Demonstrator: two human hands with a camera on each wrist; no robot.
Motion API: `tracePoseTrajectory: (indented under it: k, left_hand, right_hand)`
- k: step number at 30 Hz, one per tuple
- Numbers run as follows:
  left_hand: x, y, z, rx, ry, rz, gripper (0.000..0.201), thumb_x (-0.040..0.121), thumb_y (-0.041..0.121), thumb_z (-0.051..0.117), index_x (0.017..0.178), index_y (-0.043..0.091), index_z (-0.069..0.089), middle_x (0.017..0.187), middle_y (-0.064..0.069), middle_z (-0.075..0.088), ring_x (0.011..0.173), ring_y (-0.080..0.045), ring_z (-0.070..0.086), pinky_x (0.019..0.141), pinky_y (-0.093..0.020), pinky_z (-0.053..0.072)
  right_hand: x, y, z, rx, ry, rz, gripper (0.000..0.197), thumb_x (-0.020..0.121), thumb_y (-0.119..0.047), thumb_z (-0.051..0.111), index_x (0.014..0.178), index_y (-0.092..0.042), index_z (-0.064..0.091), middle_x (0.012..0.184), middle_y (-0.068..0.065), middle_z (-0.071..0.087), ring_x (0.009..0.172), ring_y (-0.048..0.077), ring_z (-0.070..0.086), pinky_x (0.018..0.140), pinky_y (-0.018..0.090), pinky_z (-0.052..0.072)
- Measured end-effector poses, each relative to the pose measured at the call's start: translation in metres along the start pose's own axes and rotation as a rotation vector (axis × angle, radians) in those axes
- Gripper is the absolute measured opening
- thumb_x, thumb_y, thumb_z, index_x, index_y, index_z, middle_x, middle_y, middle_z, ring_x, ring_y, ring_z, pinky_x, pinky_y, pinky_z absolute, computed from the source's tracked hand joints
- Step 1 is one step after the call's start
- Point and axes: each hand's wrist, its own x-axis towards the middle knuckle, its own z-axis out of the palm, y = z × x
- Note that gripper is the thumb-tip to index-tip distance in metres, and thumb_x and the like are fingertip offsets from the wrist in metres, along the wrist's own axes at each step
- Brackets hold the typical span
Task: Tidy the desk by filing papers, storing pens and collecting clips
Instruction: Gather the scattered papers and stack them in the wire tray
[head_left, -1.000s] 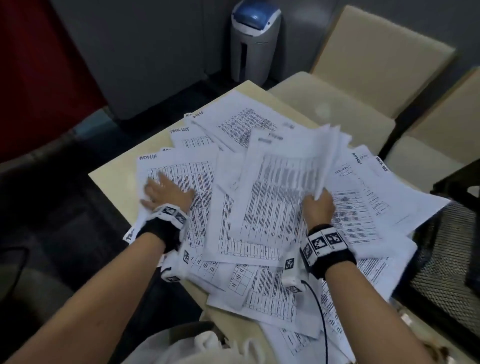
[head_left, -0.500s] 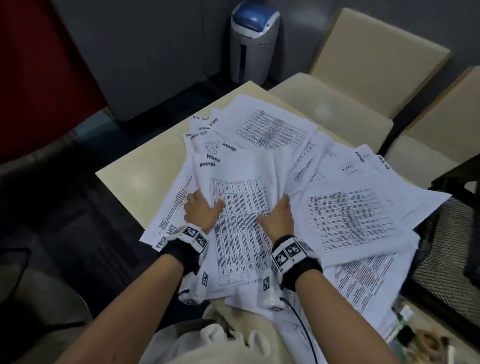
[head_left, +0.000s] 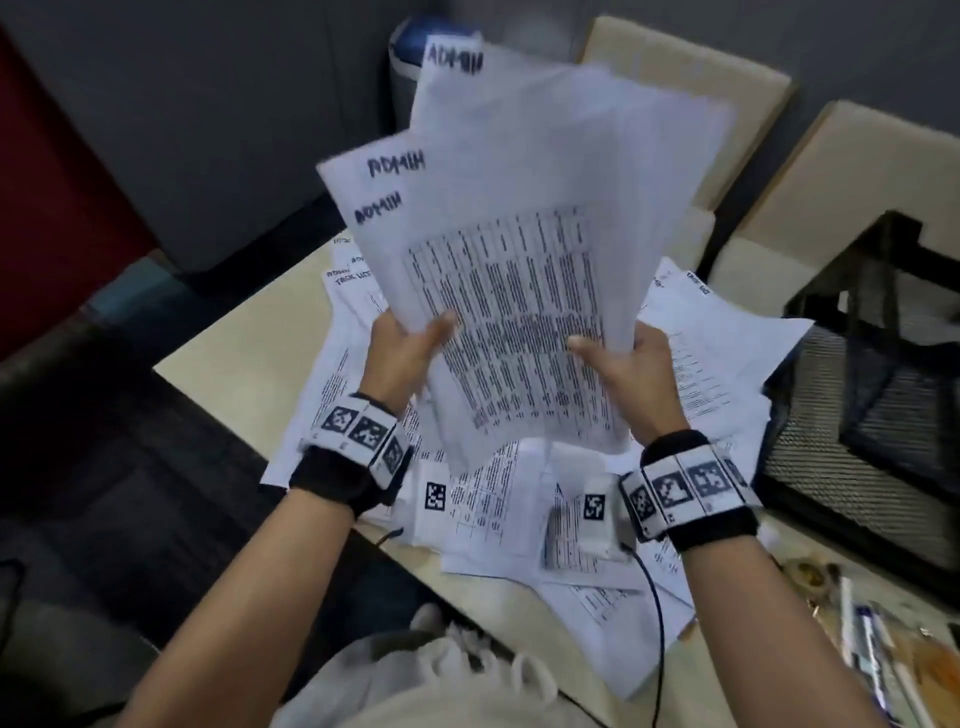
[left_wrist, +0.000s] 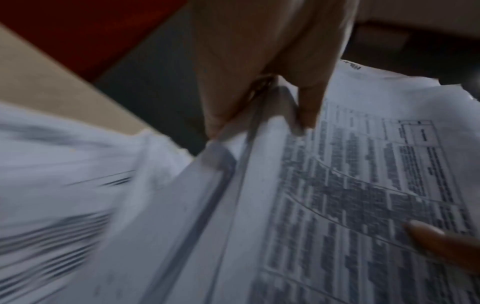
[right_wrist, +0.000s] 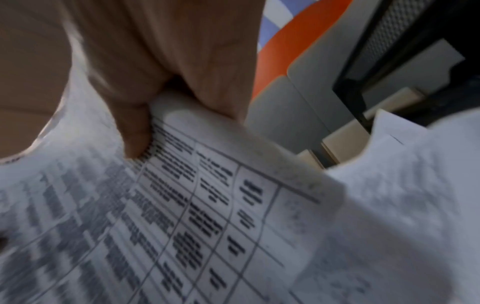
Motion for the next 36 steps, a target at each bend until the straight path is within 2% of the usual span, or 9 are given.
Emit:
tracePoseTrajectory:
  k: [4,10,13,16,19,26,31,34,36]
  left_hand:
    - [0.010,0.064,0.020,-0.114,0.014,0.288,0.010,0.080,0.011,0.070,0.083,0.018,0.063,0.064,0.020,0.071,0.066,0.006,0.066,0.066,-0.016,0.053]
    - [0.008,0.092,0.030,-0.224,-0.087,0.400,0.066,0.049,0.053,0.075,0.098,0.013,0.054,0.087,0.009,0.068,0.080,-0.001,0.066,0.076,-0.016,0.054]
    - [0.010,0.088,0.038,-0.205,-0.045,0.464,0.045,0.073,0.020,0.077,0.105,0.014,0.046,0.067,0.009,0.065,0.060,0.006,0.061,0.063,-0.013,0.051]
    - [0.012,0.080,0.044,0.097,0.052,0.667,0.039,0.086,0.011,0.060,0.122,0.022,0.049,0.079,0.005,0.057,0.062,0.011,0.052,0.065,-0.004,0.042]
    - [0.013,0.074,0.042,0.311,0.024,0.790,0.038,0.087,0.037,0.056,0.105,0.008,0.071,0.089,0.004,0.050,0.079,0.020,0.049,0.070,0.002,0.039]
    - [0.017,0.037,0.036,0.145,-0.097,0.383,0.071,0.073,0.031,0.074,0.126,0.010,0.032,0.126,-0.012,0.046,0.115,-0.020,0.051,0.099,-0.029,0.046]
    - [0.008,0.020,0.055,0.218,-0.027,0.218,0.029,0.098,0.010,0.041,0.122,-0.003,0.050,0.119,-0.021,0.060,0.101,-0.029,0.060,0.062,-0.002,0.049]
    - [0.014,0.040,0.050,-0.008,-0.105,0.246,0.026,0.099,0.030,0.040,0.100,0.011,0.057,0.101,-0.011,0.065,0.097,-0.023,0.067,0.085,-0.036,0.057]
    - [0.016,0.043,0.045,-0.106,-0.245,0.266,0.054,0.080,0.062,0.050,0.102,0.013,0.056,0.101,-0.004,0.066,0.088,-0.008,0.067,0.082,-0.029,0.057]
  right_hand:
    - [0.000,-0.047,-0.029,0.261,0.317,-0.255,0.022,0.078,-0.008,0.072,0.093,-0.012,0.056,0.083,-0.003,0.061,0.077,0.012,0.059,0.070,0.022,0.052]
    - [-0.011,-0.050,-0.047,0.385,0.444,-0.339,0.059,0.082,0.000,0.065,0.118,-0.020,0.023,0.116,-0.001,0.048,0.107,0.013,0.055,0.092,0.018,0.049]
    - [-0.013,-0.041,-0.045,0.199,0.575,-0.450,0.079,0.076,0.004,0.065,0.134,-0.017,0.016,0.113,0.002,0.046,0.107,0.019,0.051,0.093,0.014,0.041]
    - [-0.011,-0.036,-0.043,-0.087,0.557,-0.494,0.073,0.072,0.002,0.054,0.131,-0.036,0.035,0.101,0.008,0.049,0.088,0.005,0.044,0.077,0.008,0.040]
    - [-0.008,-0.031,-0.041,-0.321,0.537,-0.505,0.040,0.074,-0.003,0.052,0.110,-0.012,0.067,0.101,0.016,0.053,0.083,0.001,0.040,0.076,0.009,0.039]
    - [-0.003,-0.006,-0.036,0.237,0.459,-0.184,0.049,0.083,0.007,0.046,0.115,-0.029,0.037,0.103,-0.005,0.053,0.098,0.020,0.055,0.083,0.018,0.050]
    - [-0.005,-0.002,-0.027,0.190,0.410,-0.094,0.030,0.091,0.008,0.033,0.093,-0.021,0.041,0.089,-0.003,0.053,0.079,0.009,0.052,0.065,0.009,0.045]
    - [-0.001,-0.012,-0.042,0.342,0.498,-0.156,0.036,0.089,0.009,0.039,0.095,-0.026,0.039,0.095,-0.007,0.050,0.088,0.006,0.050,0.080,0.016,0.044]
    - [0.000,-0.008,-0.048,0.394,0.470,-0.141,0.038,0.087,0.010,0.042,0.108,-0.021,0.035,0.104,-0.007,0.051,0.100,0.009,0.051,0.092,0.025,0.045]
